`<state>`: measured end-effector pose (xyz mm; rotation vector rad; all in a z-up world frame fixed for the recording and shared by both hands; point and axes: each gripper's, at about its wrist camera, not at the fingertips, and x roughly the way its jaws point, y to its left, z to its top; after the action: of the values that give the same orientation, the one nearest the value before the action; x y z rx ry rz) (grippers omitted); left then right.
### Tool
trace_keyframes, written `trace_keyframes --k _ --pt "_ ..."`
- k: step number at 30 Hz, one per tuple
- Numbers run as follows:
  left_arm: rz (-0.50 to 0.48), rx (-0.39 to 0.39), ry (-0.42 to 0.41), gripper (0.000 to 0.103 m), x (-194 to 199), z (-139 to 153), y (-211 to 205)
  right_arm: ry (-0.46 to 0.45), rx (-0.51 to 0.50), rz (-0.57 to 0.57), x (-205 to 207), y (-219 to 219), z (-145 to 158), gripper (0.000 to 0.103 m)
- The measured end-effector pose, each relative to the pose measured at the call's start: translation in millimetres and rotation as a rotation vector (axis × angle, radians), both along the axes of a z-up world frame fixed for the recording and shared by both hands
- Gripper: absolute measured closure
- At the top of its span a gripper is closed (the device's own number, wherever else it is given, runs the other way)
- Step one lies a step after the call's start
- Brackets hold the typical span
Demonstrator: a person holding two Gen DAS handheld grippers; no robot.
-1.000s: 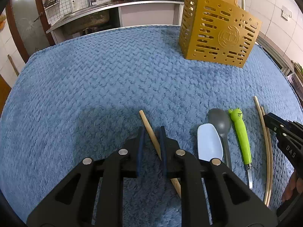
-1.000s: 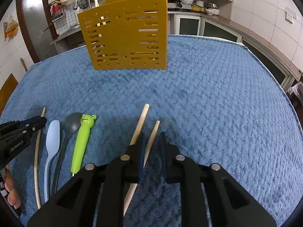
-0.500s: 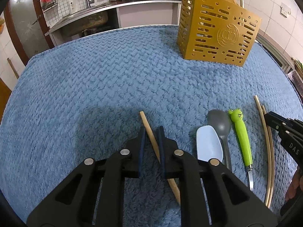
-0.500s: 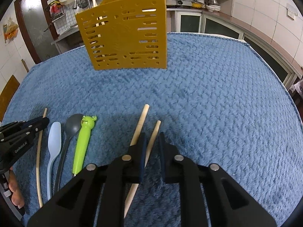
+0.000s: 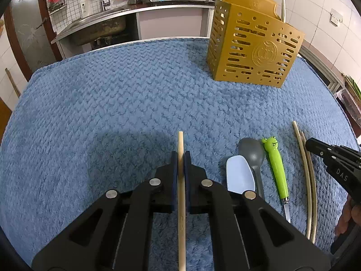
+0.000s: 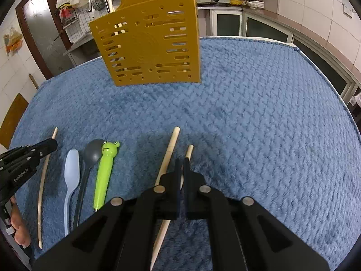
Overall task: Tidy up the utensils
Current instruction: 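Lower the right tool onto a chopstick and close it while the left tool grasps another, then lift the held chopsticks with both tools and carry them over the yellow holder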
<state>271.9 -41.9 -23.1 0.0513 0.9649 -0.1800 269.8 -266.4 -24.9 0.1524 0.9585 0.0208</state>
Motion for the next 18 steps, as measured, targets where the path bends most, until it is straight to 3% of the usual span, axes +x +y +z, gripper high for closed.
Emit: trace_keyframes --k 8,10,11,12,13,16,18 --pt "0.010 -0.008 0.026 0.099 6 -7 5 0.048 -0.029 0.002 7 6 1 0.098" --pt "0.012 -0.011 0.037 0.099 8 -10 6 0.072 -0.023 0.012 10 7 2 0.091" --pt "0.011 -0.014 0.044 0.099 8 -11 7 0.079 -0.015 0.016 11 8 2 0.082" --pt "0.011 -0.015 0.048 0.099 9 -12 8 0.092 -0.018 0.015 12 10 1 0.062" --pt "0.012 -0.015 0.049 0.099 9 -12 8 0.117 -0.013 0.020 14 11 -3 0.060" --pt "0.013 -0.019 0.056 0.099 10 -14 11 0.068 -0.073 0.024 9 23 -4 0.058" --pt "0.012 -0.020 0.057 0.099 10 -14 12 0.040 -0.072 0.015 7 24 -5 0.066"
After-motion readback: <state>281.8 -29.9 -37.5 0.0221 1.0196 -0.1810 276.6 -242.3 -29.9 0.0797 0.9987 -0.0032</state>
